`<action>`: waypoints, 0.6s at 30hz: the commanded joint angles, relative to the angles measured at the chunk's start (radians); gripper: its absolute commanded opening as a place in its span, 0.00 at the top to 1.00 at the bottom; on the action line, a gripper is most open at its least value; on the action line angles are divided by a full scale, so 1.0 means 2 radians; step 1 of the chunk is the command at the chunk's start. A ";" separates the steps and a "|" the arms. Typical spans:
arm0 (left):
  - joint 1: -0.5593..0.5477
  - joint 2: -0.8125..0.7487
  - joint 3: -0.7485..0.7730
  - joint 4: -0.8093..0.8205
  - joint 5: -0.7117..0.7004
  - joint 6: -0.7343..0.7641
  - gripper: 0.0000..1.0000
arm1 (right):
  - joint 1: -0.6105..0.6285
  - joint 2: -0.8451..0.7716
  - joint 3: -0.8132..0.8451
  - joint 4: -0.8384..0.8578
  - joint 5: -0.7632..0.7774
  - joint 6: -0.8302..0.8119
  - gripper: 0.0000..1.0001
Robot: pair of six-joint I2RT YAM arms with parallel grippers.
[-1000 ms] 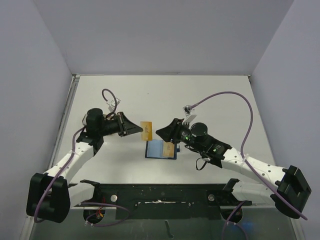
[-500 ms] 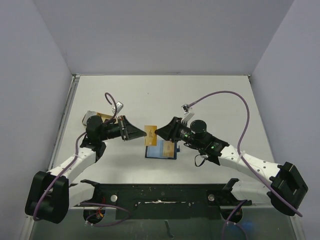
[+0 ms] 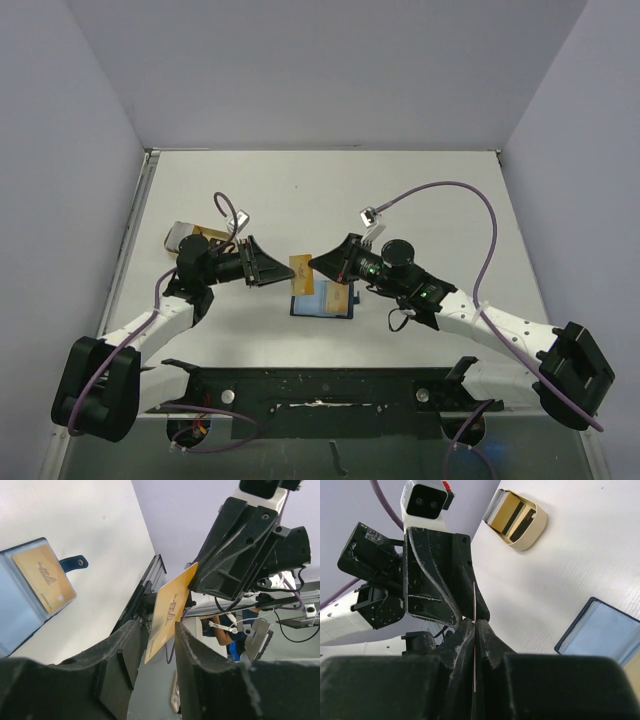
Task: Put the credit cards into the card holder
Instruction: Pick up the credit card from the storage box.
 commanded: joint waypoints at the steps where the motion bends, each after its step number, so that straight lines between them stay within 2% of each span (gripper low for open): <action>1: -0.001 -0.003 0.021 -0.073 -0.015 0.071 0.65 | -0.002 0.000 0.006 0.007 0.020 -0.004 1.00; 5: -0.003 -0.012 0.057 -0.228 -0.078 0.176 0.61 | 0.000 0.010 0.022 -0.070 0.069 -0.013 1.00; 8: -0.009 -0.013 0.075 -0.296 -0.117 0.223 0.60 | 0.001 0.021 0.032 -0.117 0.107 -0.016 1.00; 15: -0.045 0.015 0.079 -0.343 -0.212 0.260 0.59 | -0.001 0.069 0.048 -0.170 0.157 -0.019 1.00; 18: -0.059 0.036 0.070 -0.334 -0.240 0.253 0.60 | -0.007 0.084 0.044 -0.160 0.145 -0.025 1.00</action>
